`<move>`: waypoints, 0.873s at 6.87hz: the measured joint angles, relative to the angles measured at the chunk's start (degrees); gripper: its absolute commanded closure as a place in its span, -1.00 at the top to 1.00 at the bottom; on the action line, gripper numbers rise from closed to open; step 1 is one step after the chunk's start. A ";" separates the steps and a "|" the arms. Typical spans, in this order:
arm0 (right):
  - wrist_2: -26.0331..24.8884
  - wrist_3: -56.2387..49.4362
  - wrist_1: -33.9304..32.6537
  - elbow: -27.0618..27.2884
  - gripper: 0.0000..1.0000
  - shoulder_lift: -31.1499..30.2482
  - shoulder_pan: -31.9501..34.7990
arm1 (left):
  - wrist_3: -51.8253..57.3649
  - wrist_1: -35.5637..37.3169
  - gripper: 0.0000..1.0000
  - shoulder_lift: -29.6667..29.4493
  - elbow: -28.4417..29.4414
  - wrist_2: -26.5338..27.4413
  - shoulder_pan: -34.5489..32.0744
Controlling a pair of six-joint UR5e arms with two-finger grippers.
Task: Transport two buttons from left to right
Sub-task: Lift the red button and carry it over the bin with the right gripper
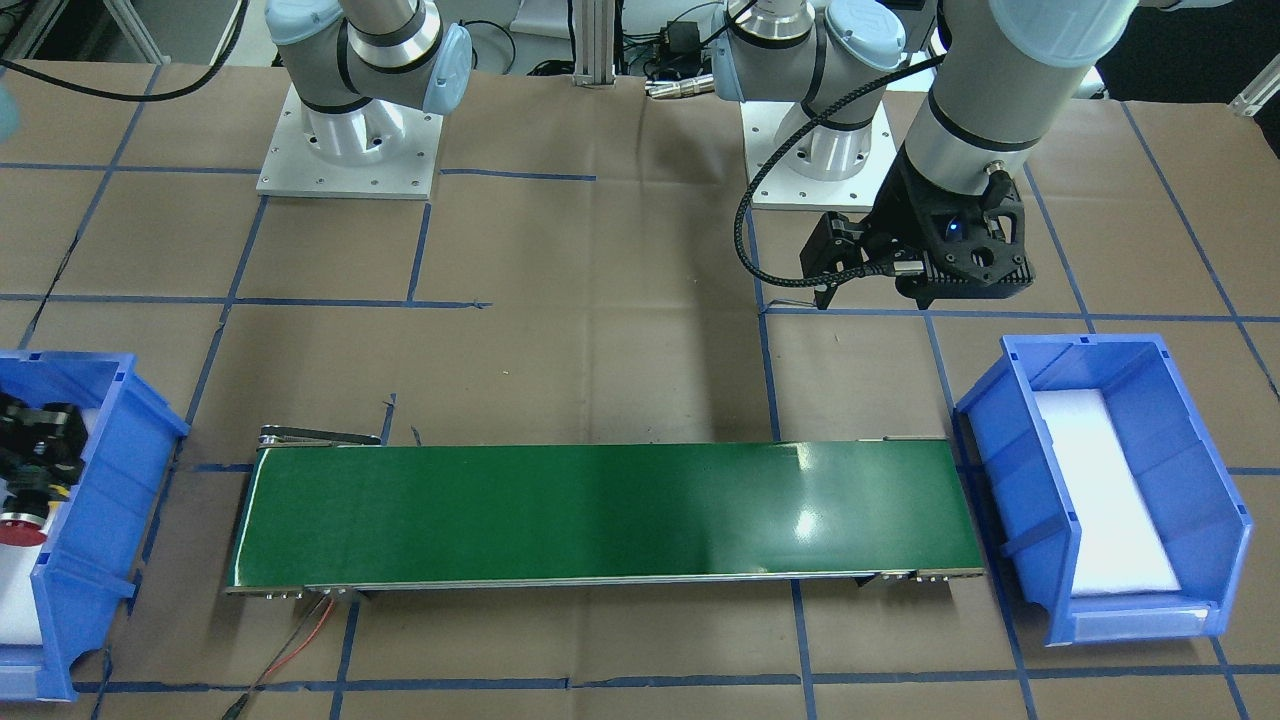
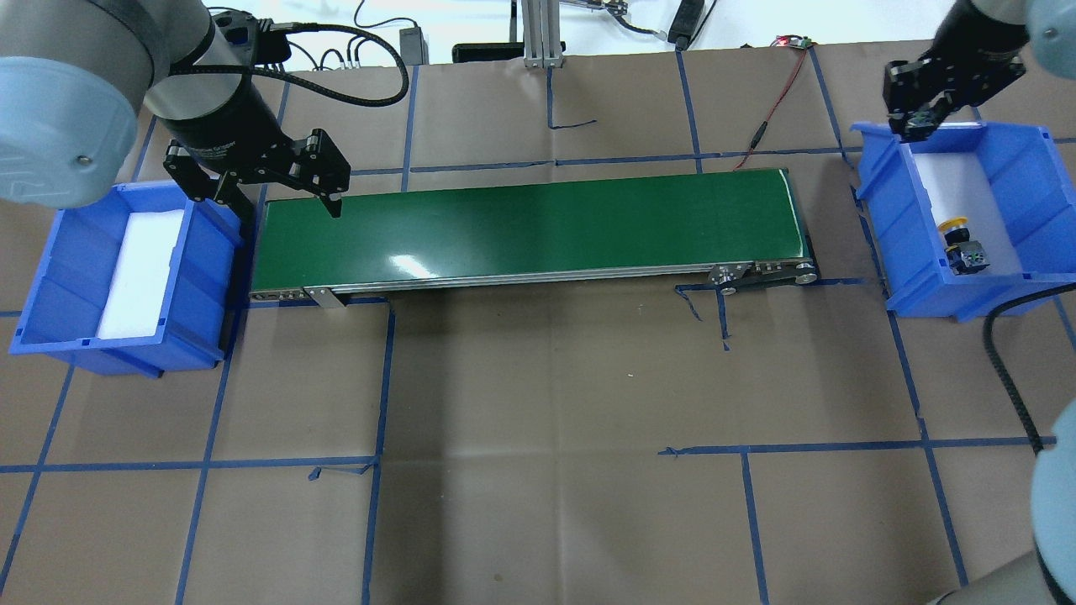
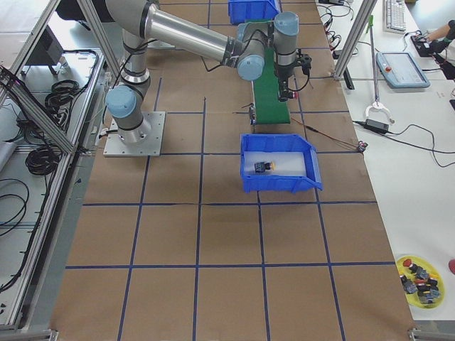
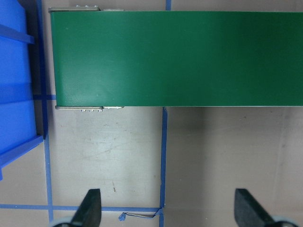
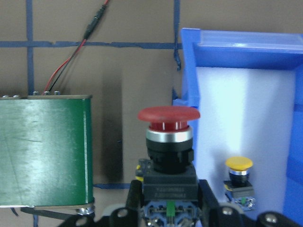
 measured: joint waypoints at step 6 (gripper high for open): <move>0.08 -4.75 -2.02 -1.74 -0.91 9.36 -7.94 | 0.79 0.27 1.00 0.01 -0.03 0.07 -0.03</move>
